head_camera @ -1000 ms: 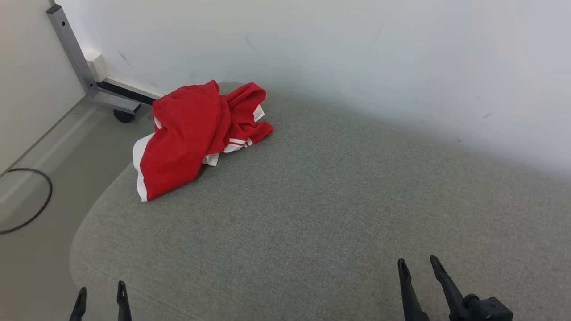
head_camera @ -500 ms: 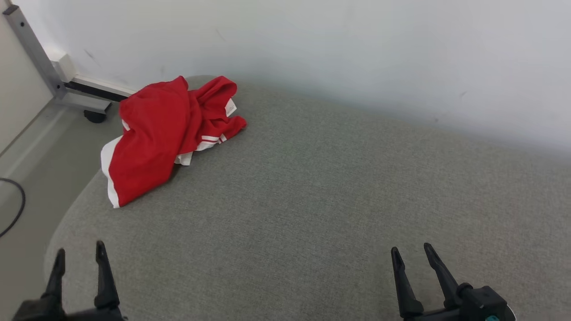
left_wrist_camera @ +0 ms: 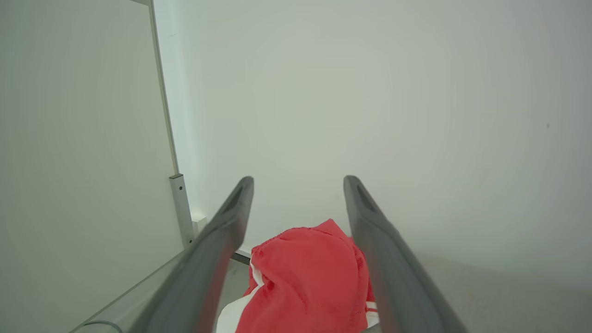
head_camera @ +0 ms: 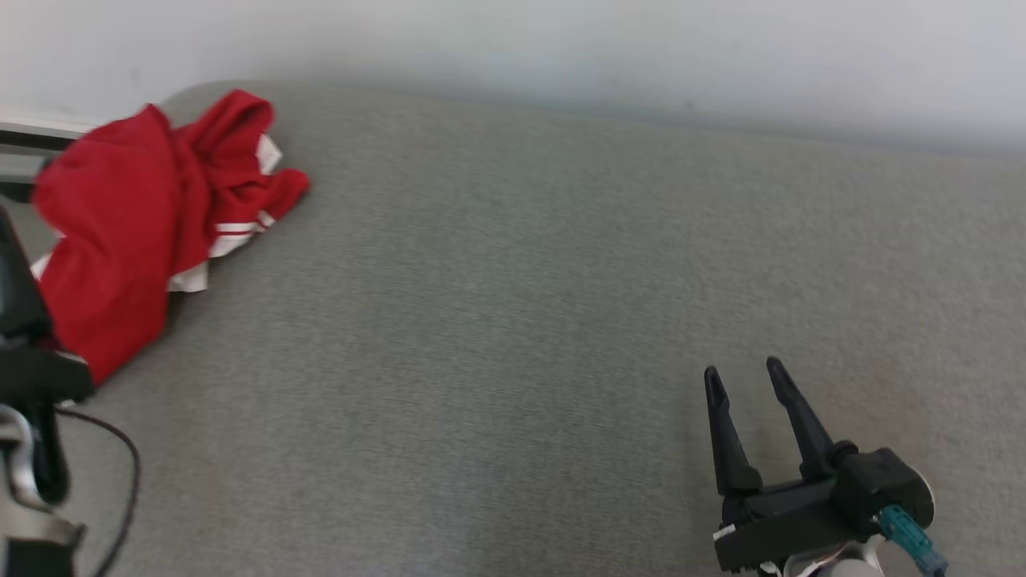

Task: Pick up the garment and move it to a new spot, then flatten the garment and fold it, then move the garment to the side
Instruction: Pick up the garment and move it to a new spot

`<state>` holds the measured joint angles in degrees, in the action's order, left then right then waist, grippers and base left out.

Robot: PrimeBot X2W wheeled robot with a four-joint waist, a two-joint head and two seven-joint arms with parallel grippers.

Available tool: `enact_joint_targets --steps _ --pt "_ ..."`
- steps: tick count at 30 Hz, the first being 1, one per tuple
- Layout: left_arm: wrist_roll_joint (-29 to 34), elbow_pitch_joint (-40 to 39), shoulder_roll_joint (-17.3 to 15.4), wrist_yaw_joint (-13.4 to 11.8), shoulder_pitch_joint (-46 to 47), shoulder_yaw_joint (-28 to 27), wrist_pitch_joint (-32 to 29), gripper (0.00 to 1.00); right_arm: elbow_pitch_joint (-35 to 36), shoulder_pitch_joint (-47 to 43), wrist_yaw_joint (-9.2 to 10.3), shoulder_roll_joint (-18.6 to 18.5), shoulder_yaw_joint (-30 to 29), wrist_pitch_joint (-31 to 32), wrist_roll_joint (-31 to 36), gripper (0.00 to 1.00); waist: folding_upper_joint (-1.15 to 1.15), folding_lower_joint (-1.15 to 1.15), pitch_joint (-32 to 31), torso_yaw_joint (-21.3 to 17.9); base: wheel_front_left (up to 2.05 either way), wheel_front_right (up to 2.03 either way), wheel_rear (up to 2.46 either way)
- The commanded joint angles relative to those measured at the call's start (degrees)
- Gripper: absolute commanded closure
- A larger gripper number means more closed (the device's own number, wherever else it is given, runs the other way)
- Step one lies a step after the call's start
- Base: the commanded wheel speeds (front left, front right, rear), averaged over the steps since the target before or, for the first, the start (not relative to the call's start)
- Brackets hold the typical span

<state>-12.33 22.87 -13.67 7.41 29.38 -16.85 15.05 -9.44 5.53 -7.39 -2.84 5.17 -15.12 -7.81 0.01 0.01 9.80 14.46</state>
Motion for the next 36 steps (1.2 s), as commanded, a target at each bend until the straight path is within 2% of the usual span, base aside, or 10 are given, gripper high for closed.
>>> enact_joint_targets --steps 1,5,8,15,25,29,33,34,35,36 --pt "-1.38 2.01 -2.31 0.08 2.96 0.35 0.18 0.0 0.41 1.39 -0.19 -0.08 0.06 -0.06 0.01 0.0 -0.01 -0.01 5.68 -6.31 0.0 0.0 0.0" --pt "-4.59 8.38 -6.38 0.1 7.88 1.17 -0.02 0.0 1.08 2.6 -0.19 -0.07 -0.5 -0.06 0.06 0.0 -0.01 -0.01 7.41 -9.05 0.0 0.0 0.0" --pt "-6.9 14.15 -10.27 0.04 11.47 1.28 -2.37 0.0 1.59 3.65 -0.19 -0.05 -0.9 -0.06 0.22 0.0 -0.01 -0.01 8.94 -11.44 0.0 0.0 0.0" --pt "-9.14 21.09 -14.16 0.04 14.64 2.04 -6.35 0.0 2.24 4.8 -0.19 -0.04 -0.87 -0.06 -0.03 0.0 -0.01 -0.01 11.22 -13.64 0.0 0.0 0.0" --pt "-8.13 32.03 -17.0 -0.08 19.11 6.39 -15.09 0.0 2.45 6.19 -0.19 -0.04 -1.06 -0.06 0.28 0.0 -0.01 -0.01 13.73 -14.2 0.0 0.0 0.0" --pt "-7.26 35.95 -17.44 -0.8 20.15 7.99 -20.81 0.0 2.07 6.21 -0.19 -0.04 -0.48 -0.06 -0.1 0.0 -0.01 -0.01 13.16 -14.41 0.0 0.0 0.0" --pt "-7.0 37.11 -17.56 -1.62 20.33 8.59 -20.84 0.0 2.08 6.2 -0.19 -0.06 -0.48 -0.06 -0.43 0.0 -0.01 -0.01 12.68 -14.8 0.0 0.0 0.0" --pt "-6.84 37.45 -17.64 -1.55 20.22 8.88 -21.12 0.4 2.07 6.08 -0.19 -0.05 -0.54 -0.06 -0.5 0.0 -0.01 -0.01 12.54 -14.86 0.0 0.0 0.0" --pt "-6.74 37.57 -17.79 -1.58 20.23 9.01 -21.06 0.62 2.05 5.93 -0.19 -0.04 -0.66 -0.06 -0.51 0.0 -0.01 -0.01 12.42 -14.91 0.0 0.0 0.0" --pt "-6.71 37.76 -17.89 -1.68 20.14 9.12 -20.78 1.0 2.0 5.81 -0.19 -0.03 -0.78 -0.06 -0.54 0.0 -0.01 -0.01 12.24 -14.96 0.0 0.0 0.0"
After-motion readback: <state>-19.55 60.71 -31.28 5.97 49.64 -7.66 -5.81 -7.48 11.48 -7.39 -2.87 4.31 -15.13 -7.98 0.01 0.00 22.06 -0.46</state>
